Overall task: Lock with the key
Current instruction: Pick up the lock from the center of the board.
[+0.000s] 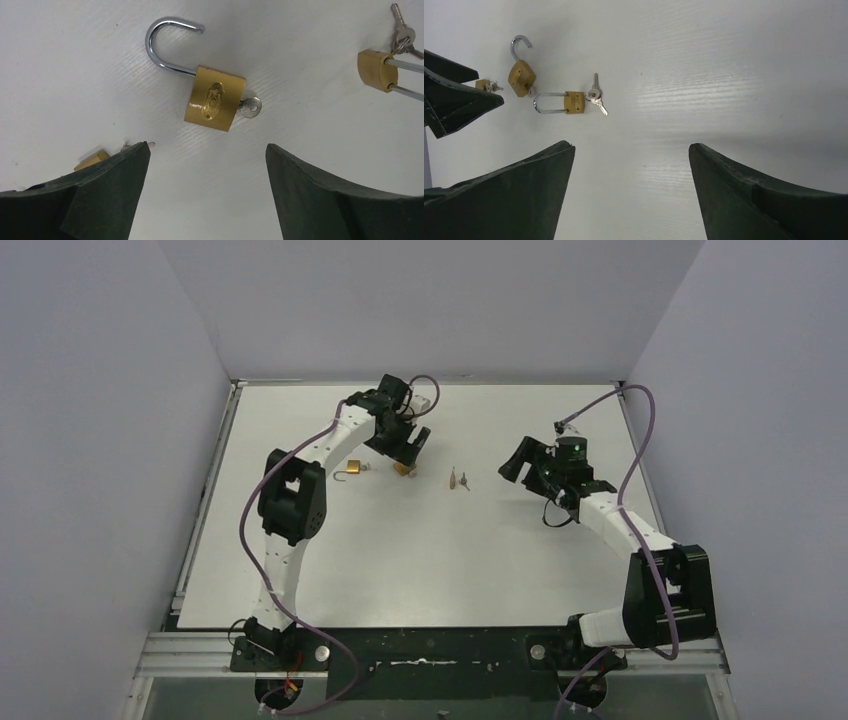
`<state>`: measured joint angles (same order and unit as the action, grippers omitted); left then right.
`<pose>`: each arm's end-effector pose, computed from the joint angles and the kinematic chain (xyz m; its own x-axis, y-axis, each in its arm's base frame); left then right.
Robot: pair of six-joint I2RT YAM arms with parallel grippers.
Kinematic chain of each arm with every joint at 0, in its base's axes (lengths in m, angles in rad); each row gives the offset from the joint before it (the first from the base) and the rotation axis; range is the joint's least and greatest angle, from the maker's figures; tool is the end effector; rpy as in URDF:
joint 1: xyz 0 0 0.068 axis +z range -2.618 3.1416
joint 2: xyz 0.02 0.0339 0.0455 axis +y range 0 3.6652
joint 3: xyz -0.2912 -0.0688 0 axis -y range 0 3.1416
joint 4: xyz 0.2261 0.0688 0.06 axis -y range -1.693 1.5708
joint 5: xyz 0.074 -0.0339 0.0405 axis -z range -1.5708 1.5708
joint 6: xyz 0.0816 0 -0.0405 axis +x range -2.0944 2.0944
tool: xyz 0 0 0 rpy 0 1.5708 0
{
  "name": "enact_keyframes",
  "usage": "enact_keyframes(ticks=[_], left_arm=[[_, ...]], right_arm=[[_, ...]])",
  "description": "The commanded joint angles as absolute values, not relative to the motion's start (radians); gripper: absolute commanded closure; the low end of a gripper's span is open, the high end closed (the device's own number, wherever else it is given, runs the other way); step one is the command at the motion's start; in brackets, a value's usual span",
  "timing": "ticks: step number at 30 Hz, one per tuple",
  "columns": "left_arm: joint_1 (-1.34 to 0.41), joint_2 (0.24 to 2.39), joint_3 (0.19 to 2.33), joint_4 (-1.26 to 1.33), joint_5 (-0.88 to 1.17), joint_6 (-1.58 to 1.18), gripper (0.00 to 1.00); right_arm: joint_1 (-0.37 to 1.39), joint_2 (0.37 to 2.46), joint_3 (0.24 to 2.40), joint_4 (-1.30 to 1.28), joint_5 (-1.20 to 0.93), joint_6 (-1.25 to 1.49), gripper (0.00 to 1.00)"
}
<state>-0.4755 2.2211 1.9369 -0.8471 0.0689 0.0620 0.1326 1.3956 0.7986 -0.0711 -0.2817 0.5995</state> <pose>0.4387 -0.2322 0.1988 -0.7731 0.4676 -0.4285 0.5317 0.8462 -0.0358 0.3039 0.0634 0.2284 -0.7007 0.4533 -0.5509 0.0630 0.8085 0.5851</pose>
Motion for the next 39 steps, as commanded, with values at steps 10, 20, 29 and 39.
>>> enact_keyframes(ticks=[10, 20, 29, 39], left_arm=[[-0.461, 2.423, 2.244, -0.909, 0.214, 0.162, 0.16], [-0.457, 2.438, 2.185, -0.912, 0.239, 0.141, 0.24], [-0.459, 2.444, 2.139, -0.906, 0.229, 0.140, 0.30], [-0.457, 2.401, 2.050, -0.858, 0.267, 0.101, 1.00]], right_arm=[[0.137, 1.233, 0.723, -0.160, -0.293, 0.547, 0.00], [0.136, 1.169, 0.701, -0.205, -0.290, 0.534, 0.00], [0.137, 1.122, 0.691, -0.252, -0.304, 0.522, 0.00], [0.139, 1.078, 0.694, -0.282, -0.300, 0.518, 0.00]])
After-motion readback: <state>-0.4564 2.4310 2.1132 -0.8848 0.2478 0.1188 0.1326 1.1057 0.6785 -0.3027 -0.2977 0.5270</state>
